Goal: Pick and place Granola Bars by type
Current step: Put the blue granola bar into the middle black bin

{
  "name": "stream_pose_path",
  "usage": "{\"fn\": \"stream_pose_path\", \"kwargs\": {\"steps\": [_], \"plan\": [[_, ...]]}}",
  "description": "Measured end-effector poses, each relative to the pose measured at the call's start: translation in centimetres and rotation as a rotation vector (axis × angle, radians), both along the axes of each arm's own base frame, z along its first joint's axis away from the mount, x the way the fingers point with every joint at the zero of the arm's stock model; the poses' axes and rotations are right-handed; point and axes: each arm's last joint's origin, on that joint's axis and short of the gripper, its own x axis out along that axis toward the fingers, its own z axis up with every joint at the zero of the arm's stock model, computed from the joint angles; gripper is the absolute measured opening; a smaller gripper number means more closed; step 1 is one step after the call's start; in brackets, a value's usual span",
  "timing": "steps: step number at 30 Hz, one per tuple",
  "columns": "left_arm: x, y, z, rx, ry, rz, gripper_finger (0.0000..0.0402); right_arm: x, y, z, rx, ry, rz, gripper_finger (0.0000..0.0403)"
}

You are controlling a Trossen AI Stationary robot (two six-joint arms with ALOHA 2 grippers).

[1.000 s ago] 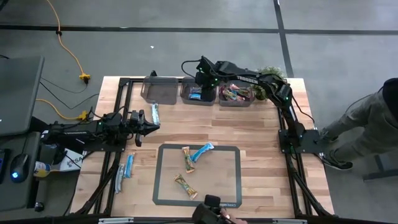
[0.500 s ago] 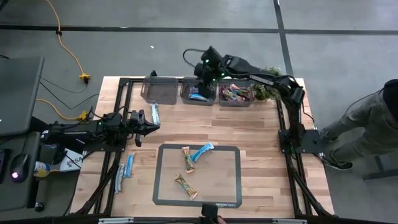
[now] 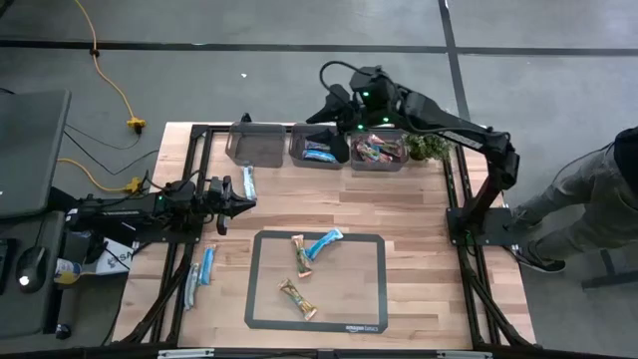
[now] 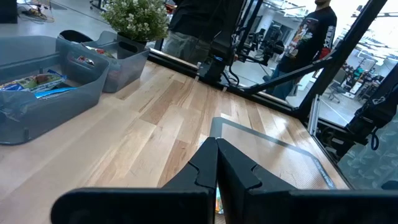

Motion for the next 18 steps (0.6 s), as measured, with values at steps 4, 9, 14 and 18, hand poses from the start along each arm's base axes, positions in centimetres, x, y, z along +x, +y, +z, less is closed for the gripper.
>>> {"fn": "stream_pose_path", "kwargs": {"steps": [4, 9, 14, 18], "plan": [[0.0, 0.0, 0.0, 0.0, 0.0, 0.0, 0.0, -0.4, 1.9, 1.1, 0.042, -0.029, 0.022, 0.0218], [0.0, 0.0, 0.0, 0.0, 0.0, 0.0, 0.0, -0.2, 4.2, 1.5, 0.067, -0.035, 0.073, 0.0218], [0.0, 0.0, 0.0, 0.0, 0.0, 0.0, 0.0, 0.7, 7.1, 0.9, 0.057, 0.001, 0.108, 0.0217], [0.0, 0.0, 0.0, 0.0, 0.001, 0.0, 0.0, 1.7, 8.9, -0.5, 0.083, 0.071, 0.136, 0.0217]]}}
